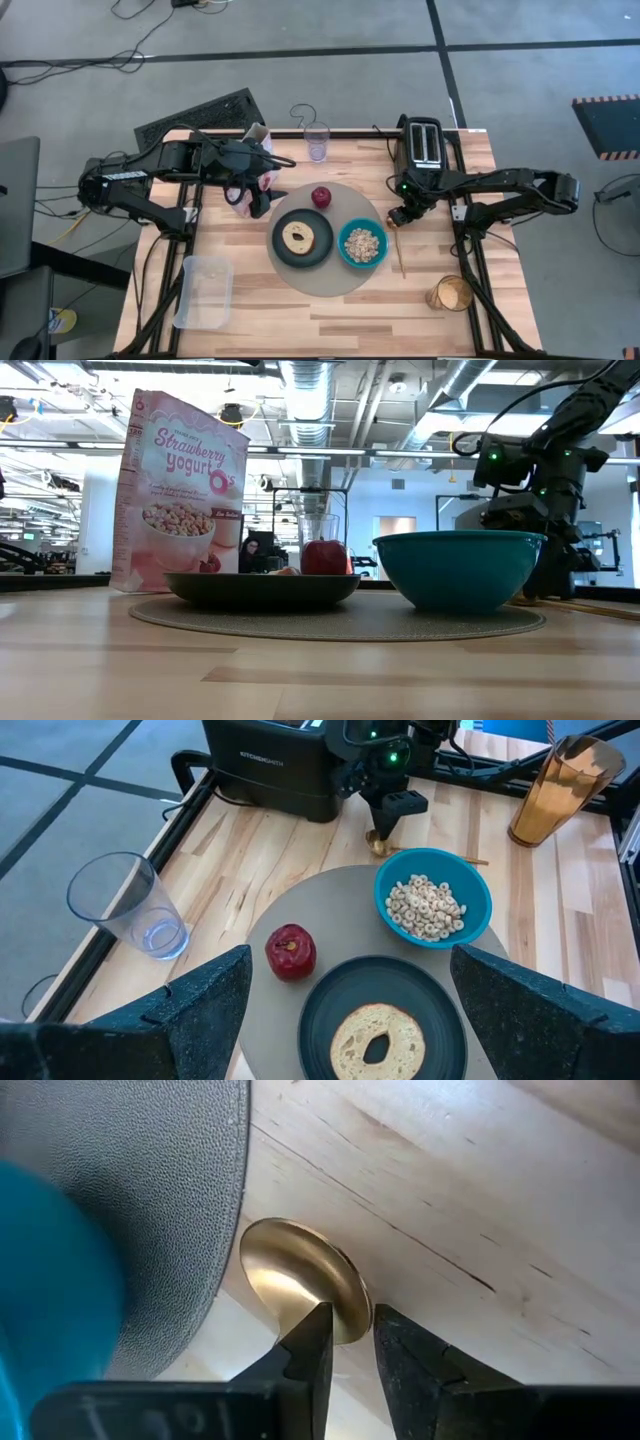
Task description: Arrange a breakfast setting
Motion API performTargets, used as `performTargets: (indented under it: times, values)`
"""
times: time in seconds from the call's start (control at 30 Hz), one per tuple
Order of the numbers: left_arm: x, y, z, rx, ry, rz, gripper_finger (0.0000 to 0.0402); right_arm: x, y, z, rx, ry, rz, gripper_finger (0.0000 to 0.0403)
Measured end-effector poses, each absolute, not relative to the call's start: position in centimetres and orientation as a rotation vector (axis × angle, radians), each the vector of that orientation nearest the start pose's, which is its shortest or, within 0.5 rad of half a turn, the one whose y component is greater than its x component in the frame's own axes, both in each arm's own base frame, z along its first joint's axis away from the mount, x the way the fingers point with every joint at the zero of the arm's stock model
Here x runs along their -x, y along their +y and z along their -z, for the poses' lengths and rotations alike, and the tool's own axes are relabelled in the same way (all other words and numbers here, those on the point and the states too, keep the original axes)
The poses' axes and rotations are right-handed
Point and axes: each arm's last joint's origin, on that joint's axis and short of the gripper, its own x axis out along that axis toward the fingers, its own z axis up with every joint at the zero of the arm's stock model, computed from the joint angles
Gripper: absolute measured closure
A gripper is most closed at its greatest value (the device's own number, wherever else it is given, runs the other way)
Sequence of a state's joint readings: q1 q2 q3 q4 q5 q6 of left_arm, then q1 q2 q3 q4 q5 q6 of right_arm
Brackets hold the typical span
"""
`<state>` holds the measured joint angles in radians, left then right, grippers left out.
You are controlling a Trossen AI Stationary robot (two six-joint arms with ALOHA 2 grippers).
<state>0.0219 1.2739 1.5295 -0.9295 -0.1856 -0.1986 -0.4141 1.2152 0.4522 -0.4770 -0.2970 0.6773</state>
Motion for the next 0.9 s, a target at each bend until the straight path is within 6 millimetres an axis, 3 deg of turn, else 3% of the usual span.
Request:
performTargets:
  times: [0.47,0.9]
  values:
    - [-24.0,1.1,-41.6,0.135,0.651,-0.265,0.0076,-16.4,-6.4,-13.4,-1.027,1.127,0.523,0.0294]
    - [-24.0,1.1,-41.6,0.142,0.65,-0.267,0.0076,-16.9,-6.7,-14.7,-1.031,1.135,0.532,0.0294]
